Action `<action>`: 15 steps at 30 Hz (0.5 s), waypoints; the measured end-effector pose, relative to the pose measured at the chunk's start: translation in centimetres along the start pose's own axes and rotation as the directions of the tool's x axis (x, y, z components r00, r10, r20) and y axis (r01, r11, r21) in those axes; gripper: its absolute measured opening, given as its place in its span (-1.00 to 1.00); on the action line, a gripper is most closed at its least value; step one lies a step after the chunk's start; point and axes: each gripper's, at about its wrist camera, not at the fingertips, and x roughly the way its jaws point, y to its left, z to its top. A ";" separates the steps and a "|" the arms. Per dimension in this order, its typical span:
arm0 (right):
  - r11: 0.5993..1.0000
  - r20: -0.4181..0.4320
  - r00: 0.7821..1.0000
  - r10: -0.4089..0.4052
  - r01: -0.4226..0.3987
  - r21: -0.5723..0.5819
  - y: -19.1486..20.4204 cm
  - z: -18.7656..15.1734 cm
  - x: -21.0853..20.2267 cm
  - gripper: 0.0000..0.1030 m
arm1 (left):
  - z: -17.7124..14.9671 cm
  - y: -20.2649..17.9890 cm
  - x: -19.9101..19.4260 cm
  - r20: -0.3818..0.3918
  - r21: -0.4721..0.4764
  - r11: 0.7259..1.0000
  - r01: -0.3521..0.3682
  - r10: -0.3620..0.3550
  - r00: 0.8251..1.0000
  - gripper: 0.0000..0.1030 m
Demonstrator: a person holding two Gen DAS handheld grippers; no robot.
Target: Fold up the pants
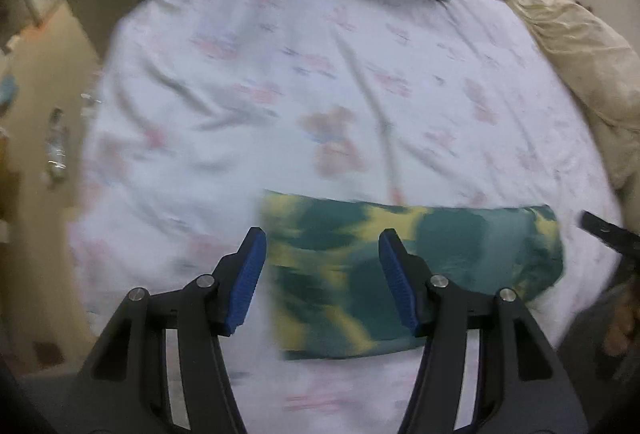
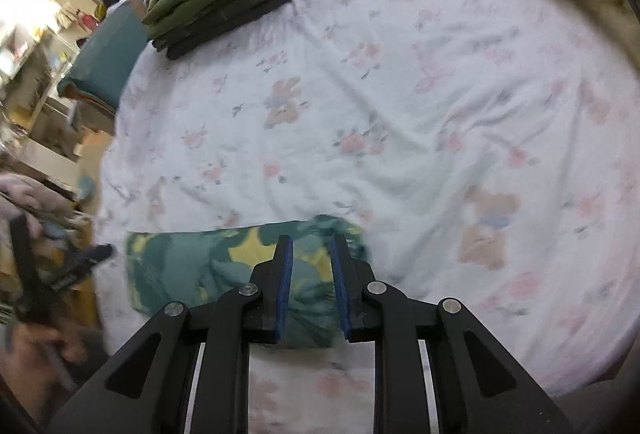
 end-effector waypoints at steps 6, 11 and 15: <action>0.966 -0.104 0.994 -0.033 0.005 -0.259 5.5 -1.8 4.8 -0.59 | -1.0 -4.7 2.6 -0.044 0.216 0.976 -0.030 0.040 0.998 0.07; 0.932 -0.015 0.949 -0.316 0.307 -0.190 2.7 -0.5 6.8 -0.71 | 0.0 -3.3 3.0 -0.084 0.121 0.992 0.033 -0.023 0.996 0.07; 0.953 -0.033 0.954 -0.297 0.298 0.060 -2.6 0.7 4.6 -0.57 | 0.3 -1.8 2.2 -0.073 0.046 0.999 0.018 -0.015 0.997 0.07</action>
